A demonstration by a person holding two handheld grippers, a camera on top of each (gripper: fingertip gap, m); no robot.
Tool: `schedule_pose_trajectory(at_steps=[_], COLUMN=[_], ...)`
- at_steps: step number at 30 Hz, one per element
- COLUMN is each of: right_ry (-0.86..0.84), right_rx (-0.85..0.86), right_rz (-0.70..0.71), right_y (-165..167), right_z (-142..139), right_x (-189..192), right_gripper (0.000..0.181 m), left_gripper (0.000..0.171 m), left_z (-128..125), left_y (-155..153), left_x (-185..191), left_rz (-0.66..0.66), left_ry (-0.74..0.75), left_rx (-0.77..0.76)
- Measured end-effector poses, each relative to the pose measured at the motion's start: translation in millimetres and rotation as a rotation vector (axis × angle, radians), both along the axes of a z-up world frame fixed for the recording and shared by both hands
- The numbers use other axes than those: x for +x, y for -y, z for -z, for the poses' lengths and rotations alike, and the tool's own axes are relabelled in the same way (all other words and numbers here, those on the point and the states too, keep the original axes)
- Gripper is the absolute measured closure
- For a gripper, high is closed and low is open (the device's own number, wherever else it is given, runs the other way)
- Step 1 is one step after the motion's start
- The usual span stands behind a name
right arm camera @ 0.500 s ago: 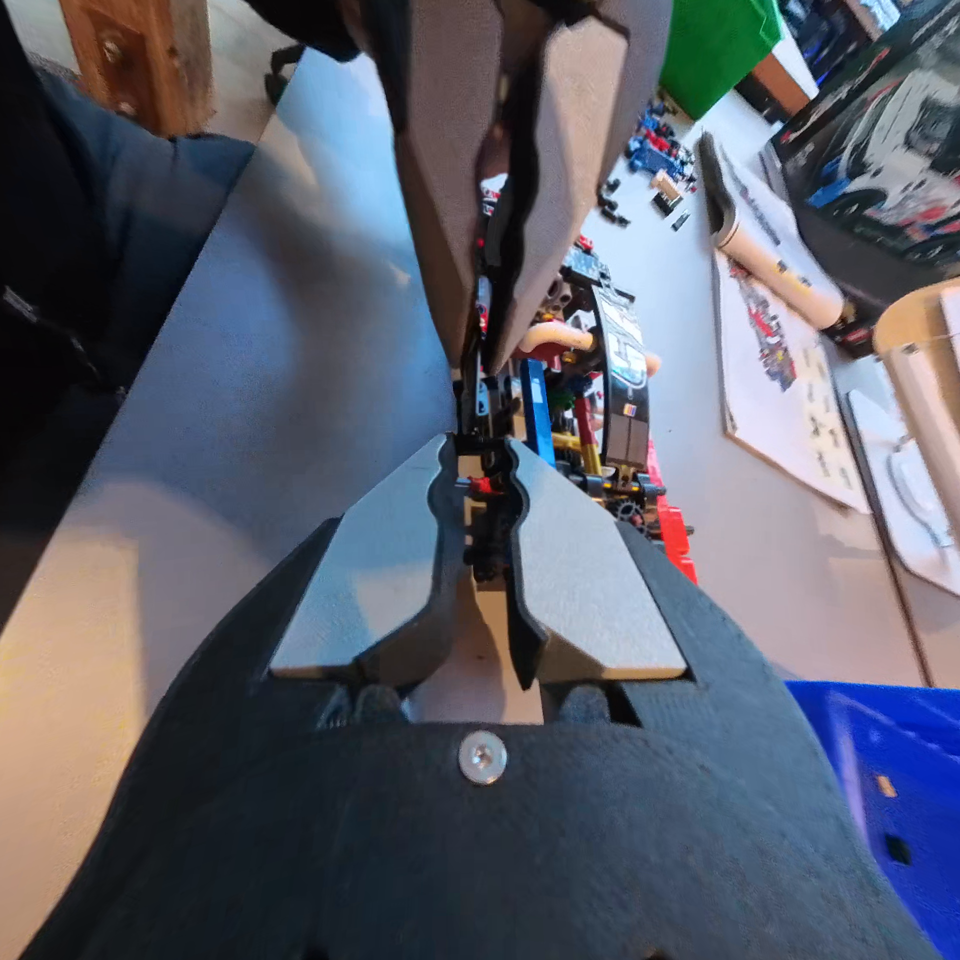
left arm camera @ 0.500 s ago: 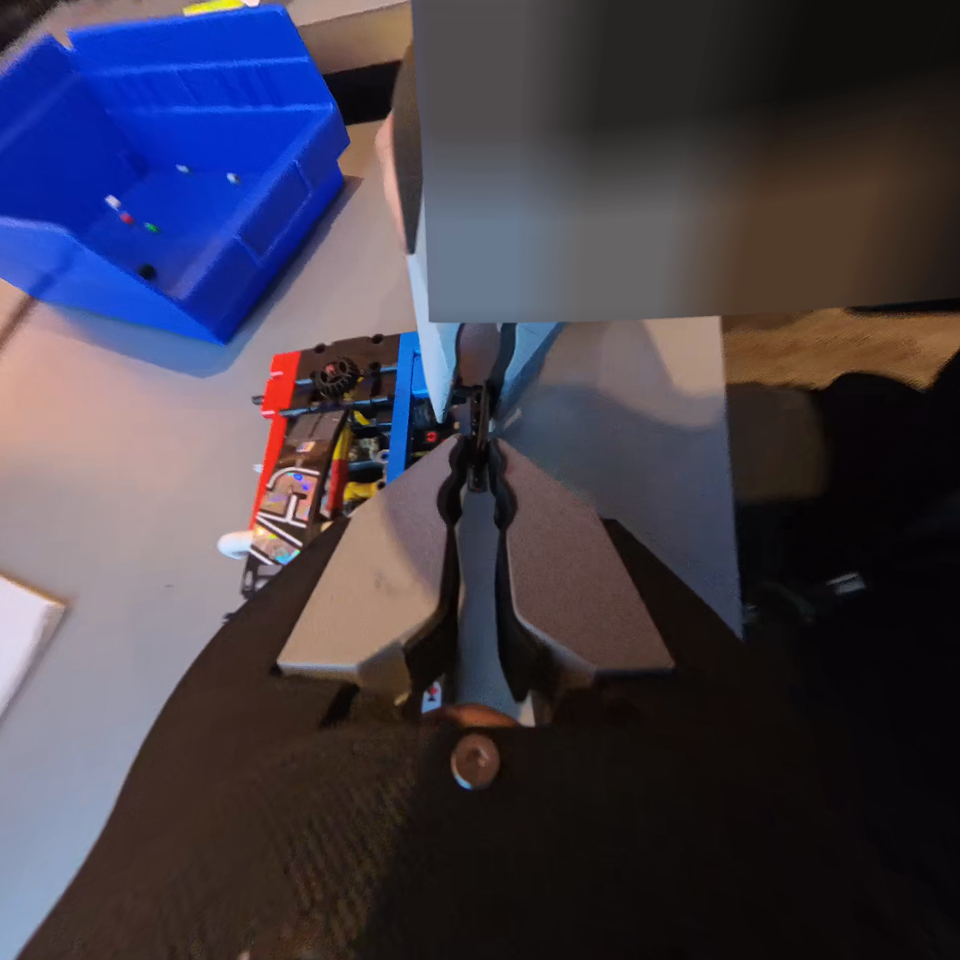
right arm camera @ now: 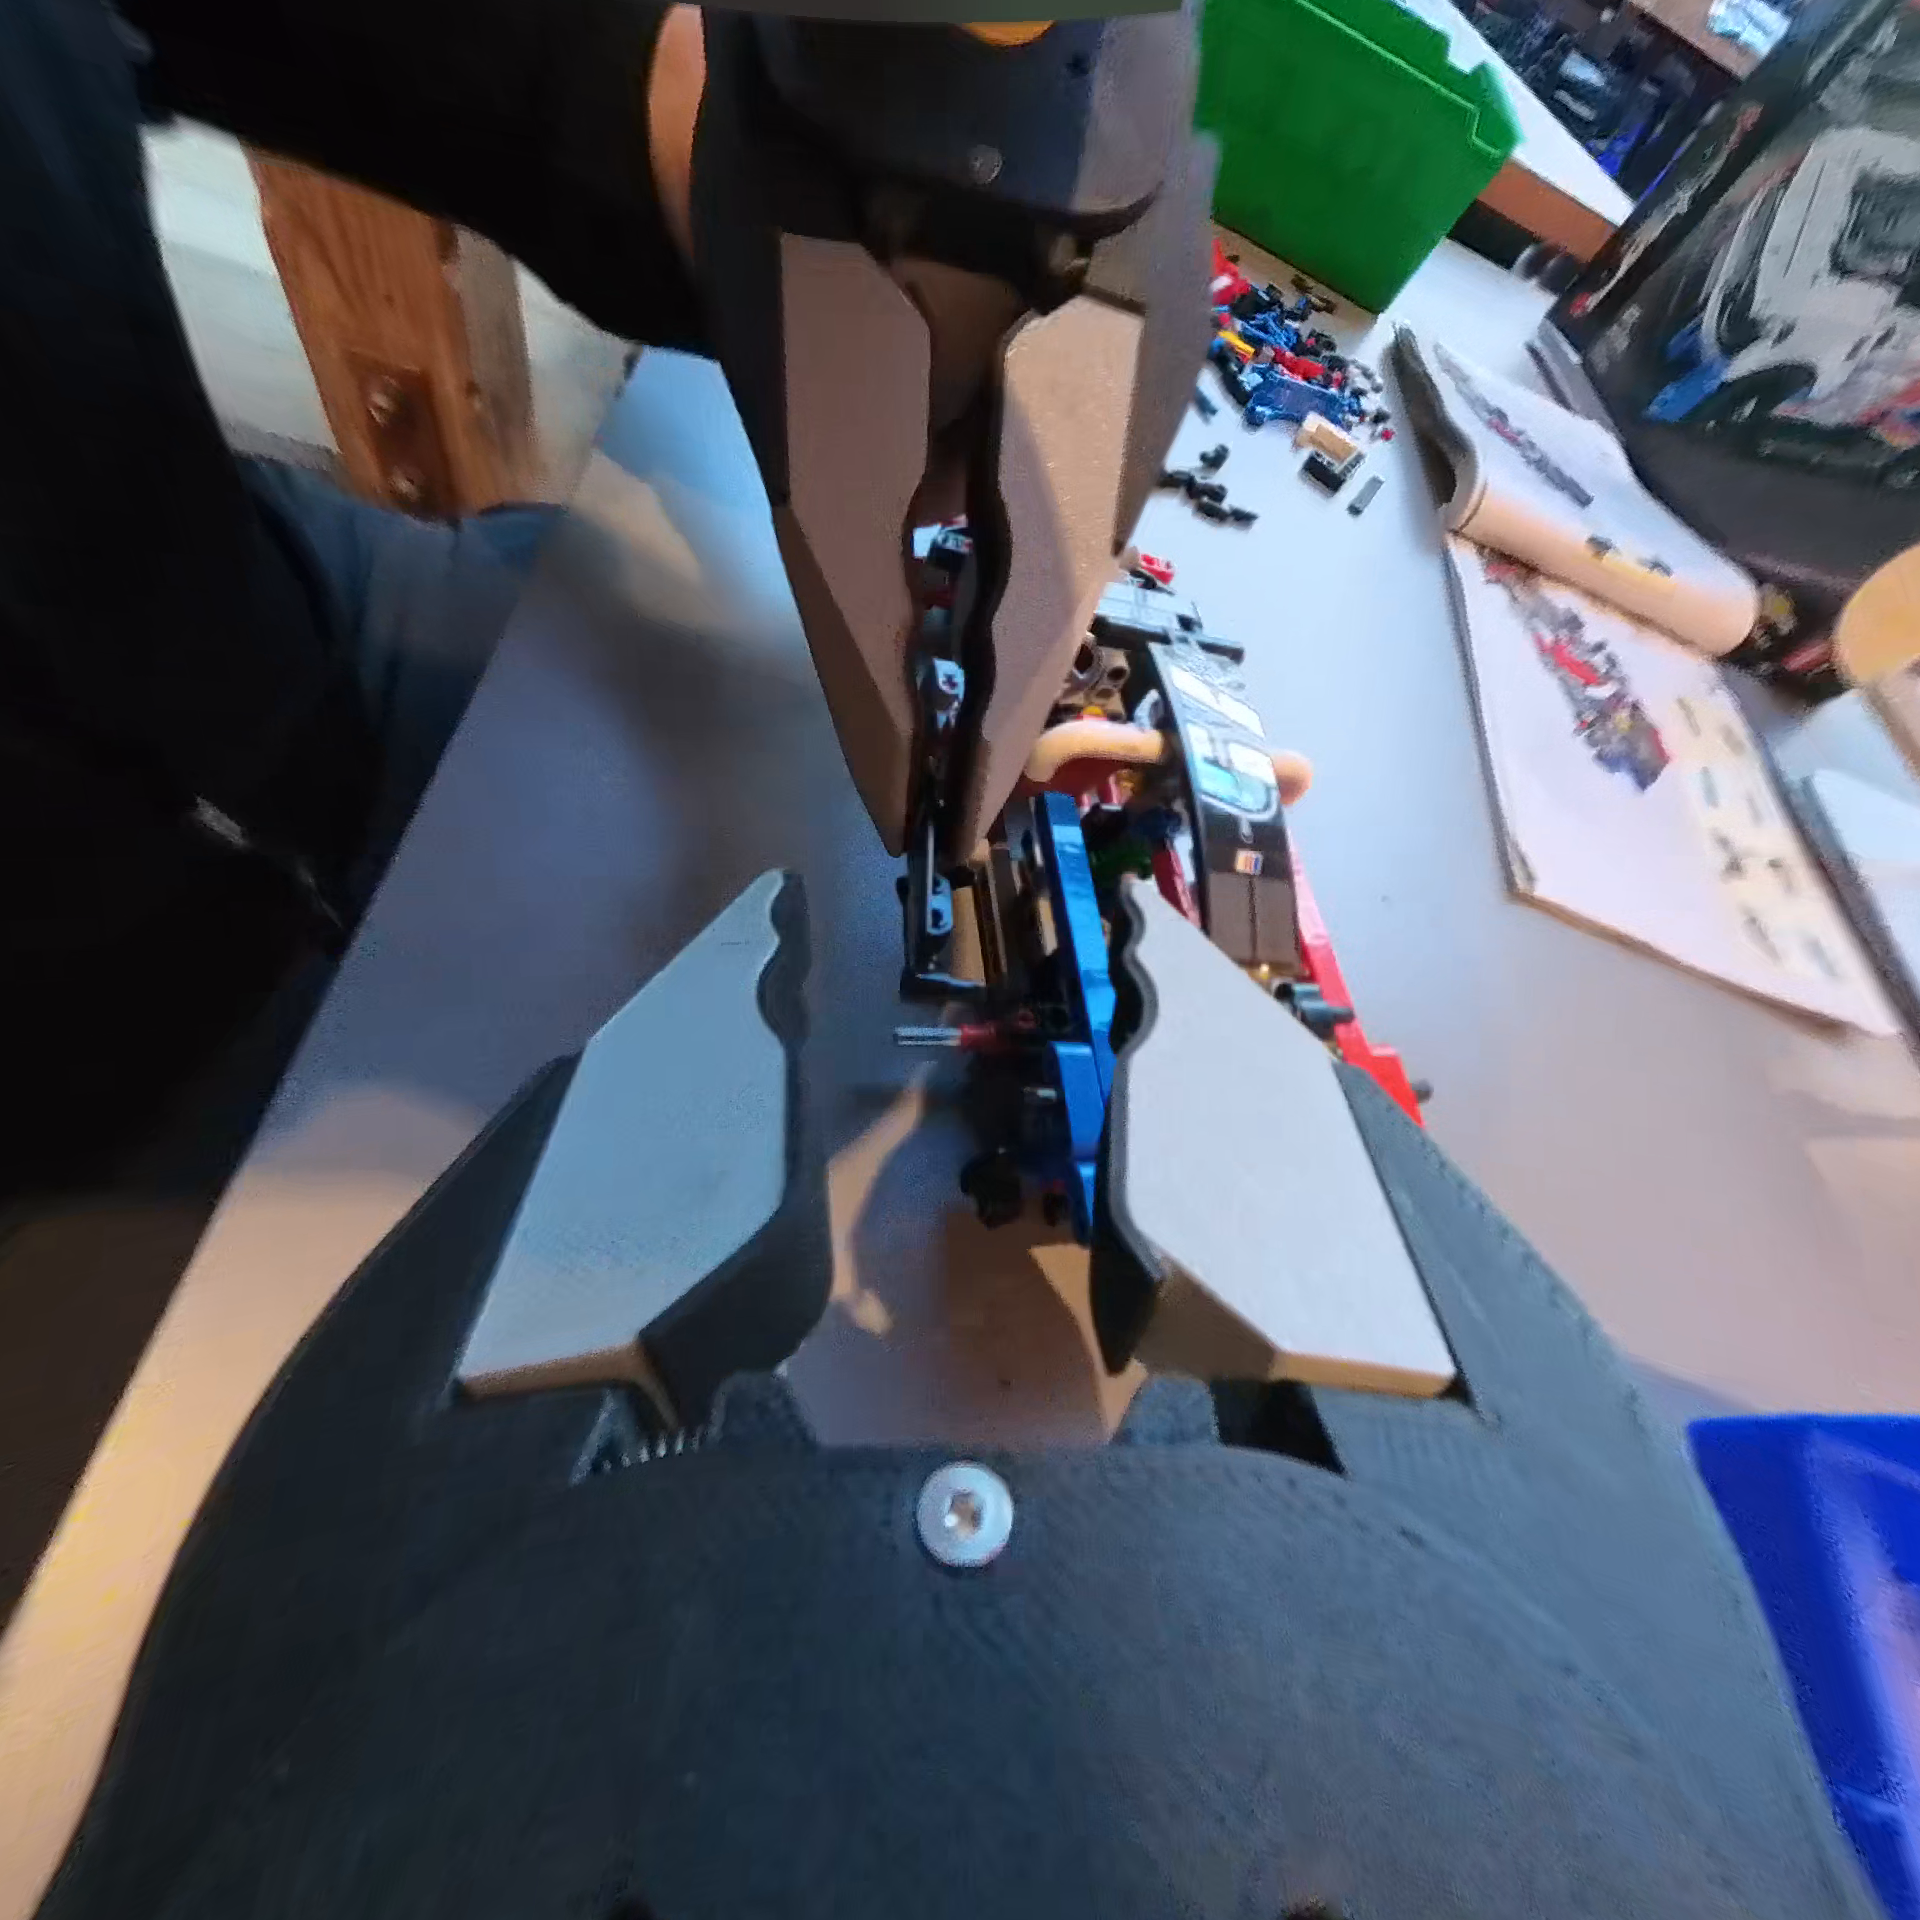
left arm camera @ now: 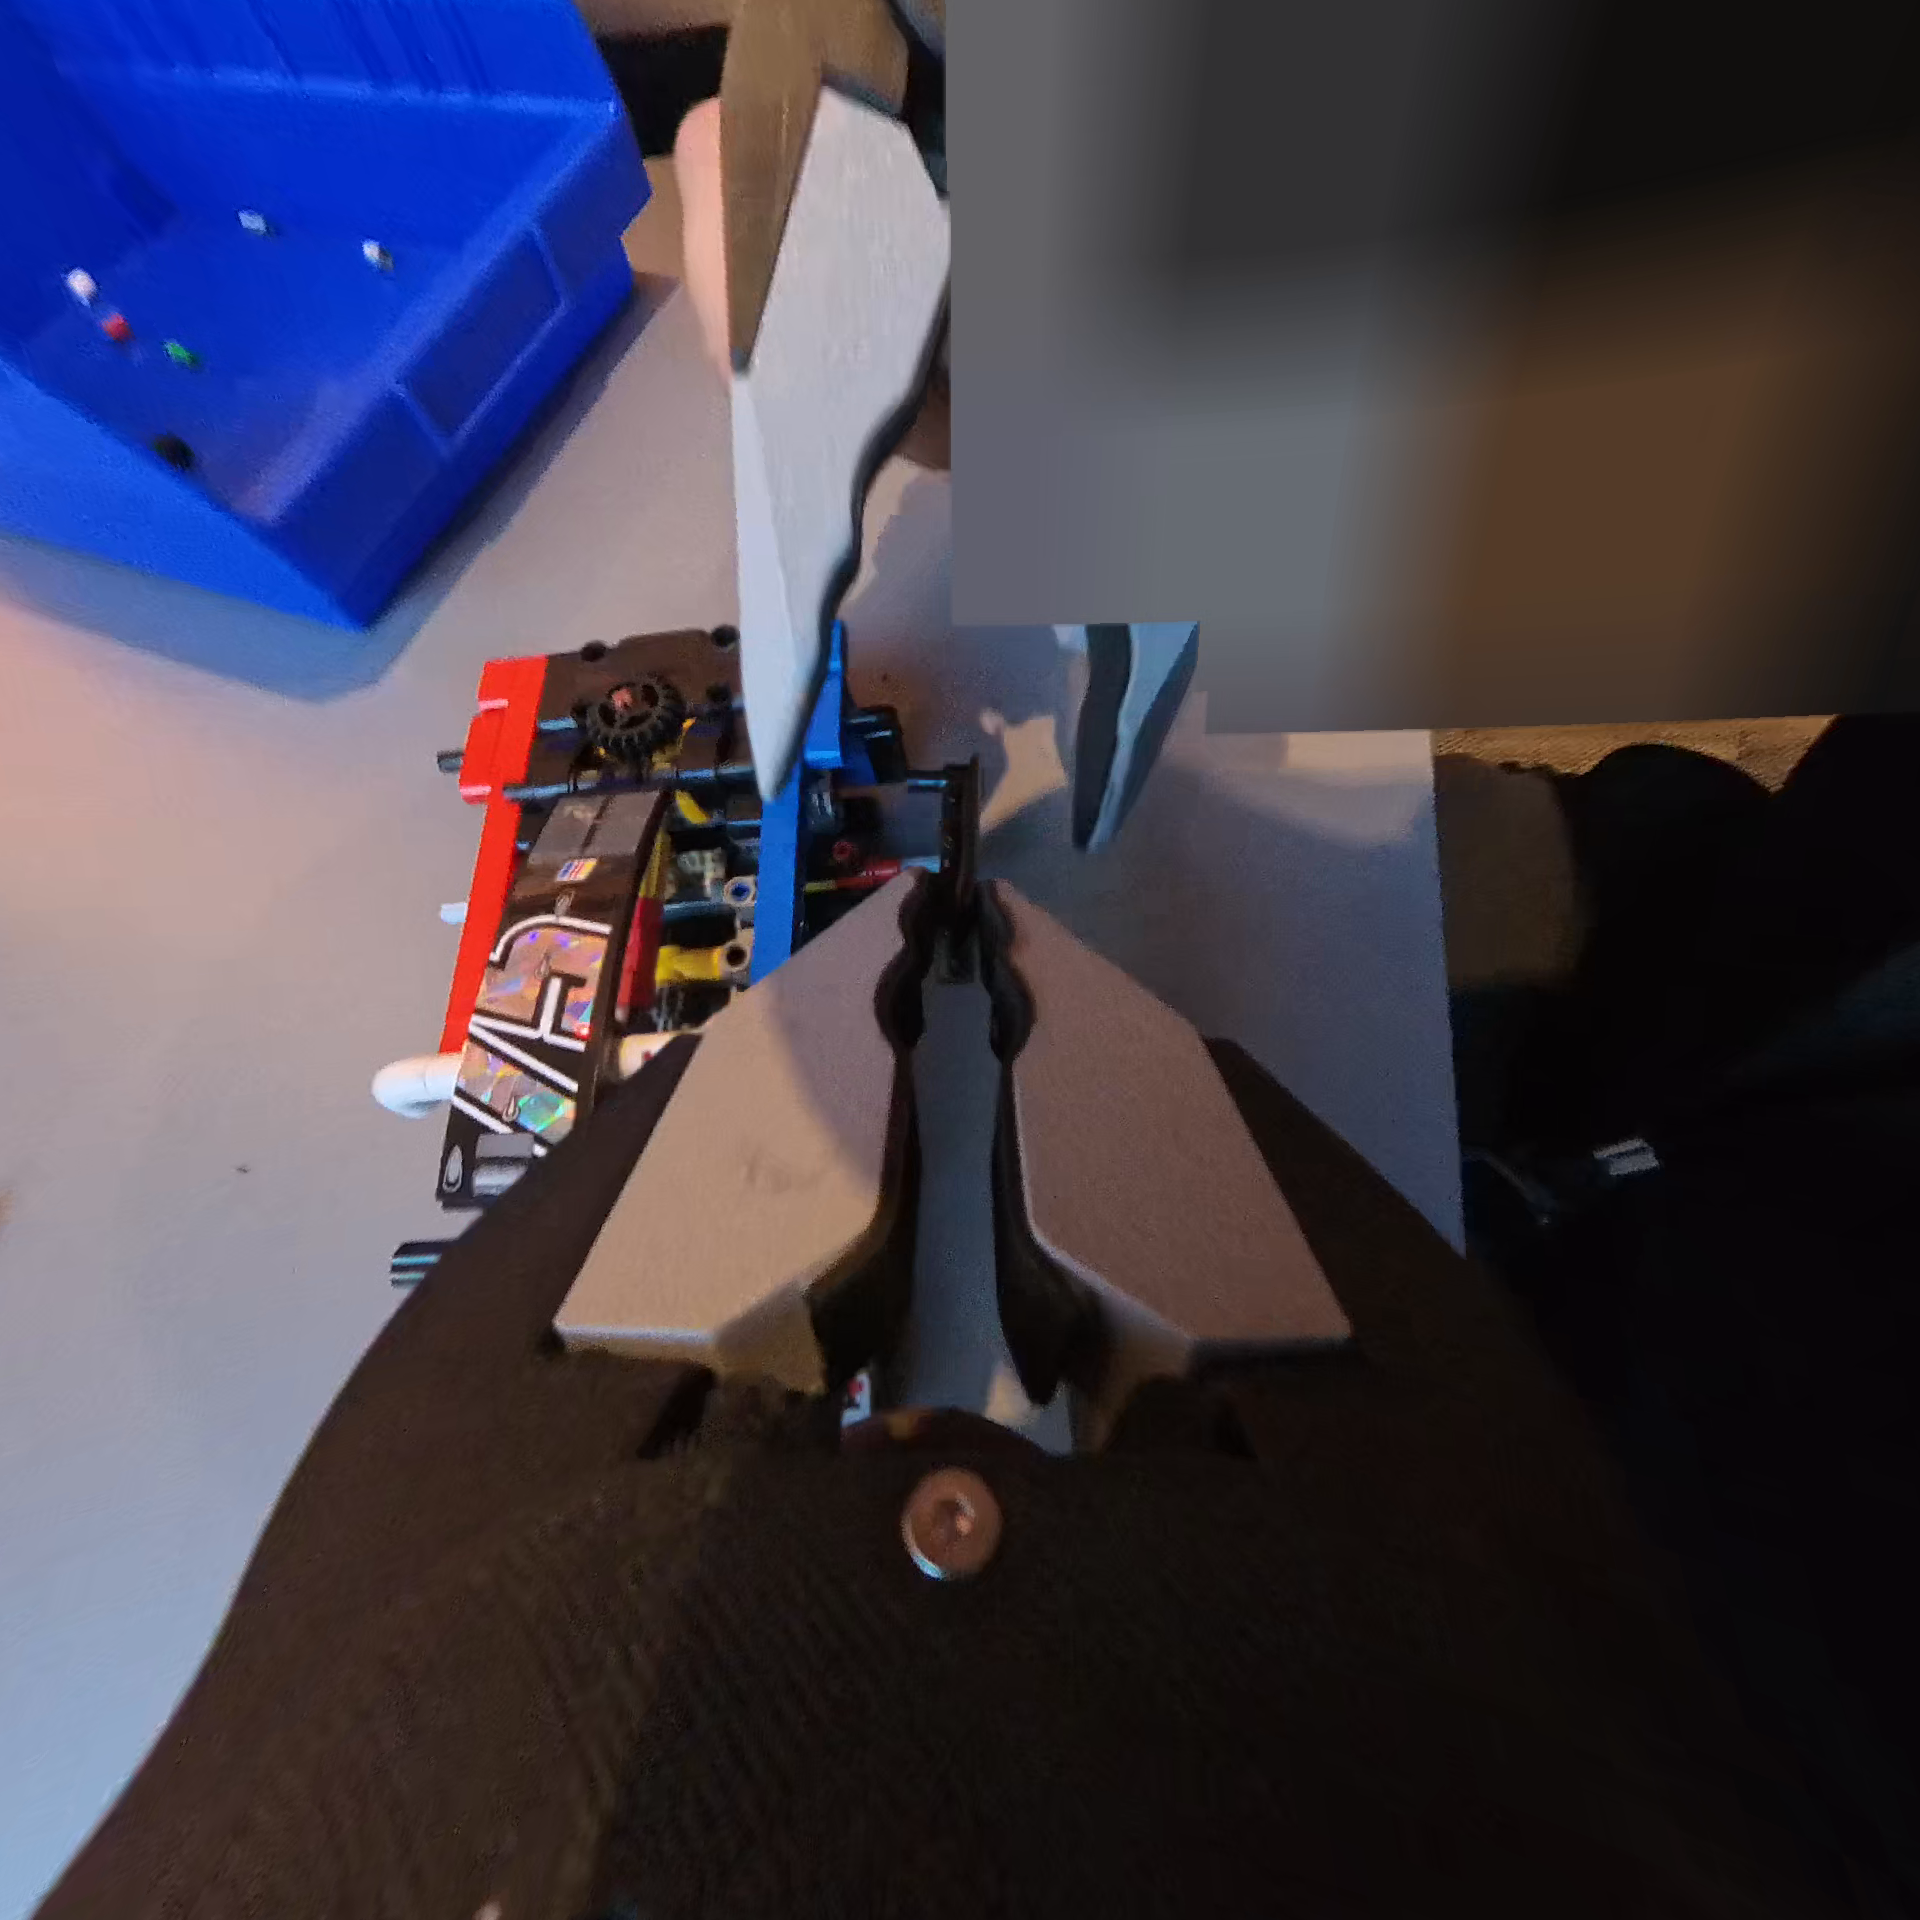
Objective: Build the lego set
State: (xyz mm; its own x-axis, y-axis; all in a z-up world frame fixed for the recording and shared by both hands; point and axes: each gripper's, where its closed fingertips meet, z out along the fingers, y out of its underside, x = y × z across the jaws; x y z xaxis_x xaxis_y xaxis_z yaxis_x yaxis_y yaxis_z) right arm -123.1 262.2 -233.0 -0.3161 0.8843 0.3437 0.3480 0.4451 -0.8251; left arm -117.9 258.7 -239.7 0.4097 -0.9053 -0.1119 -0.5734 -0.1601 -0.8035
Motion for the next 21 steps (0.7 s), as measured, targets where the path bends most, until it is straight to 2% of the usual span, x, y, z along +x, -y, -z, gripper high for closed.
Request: schedule_pose_trajectory(at_steps=[4, 6, 9, 12, 16, 18, 21], right_ry=[0.005, -0.014, -0.031, -0.054, -0.040, -0.015, 0.033], right_rx=[0.270, 0.305, 0.224, 0.177, 0.188, 0.148, 0.015], right_rz=[-0.015, -0.015, -0.017, -0.012, -0.029, -0.026, -0.028], right_y=[7, 10, 11, 10, 12, 12, 13], right_z=[16, 16, 10, 5, 7, 8, 11], right_x=[-7, -9, -11, -13, -12, -12, -12], right_gripper=[0.146, 0.155, 0.169, 0.160, 0.168, 0.167, 0.167], left_gripper=[0.167, 0.167, 0.167, 0.167, 0.167, 0.167, 0.168], left_z=[-5, -8, -8, -8, -7, -7, -7], left_y=[5, 9, 10, 10, 9, 9, 11], left_x=[2, 1, 2, 2, 2, 2, 3], left_rz=[0.012, 0.021, 0.026, 0.031, 0.046, 0.052, 0.103], left_ry=[0.094, 0.145, 0.161, 0.162, 0.139, 0.095, -0.062], left_rx=[-0.052, -0.087, -0.076, -0.067, -0.048, 0.024, 0.264])
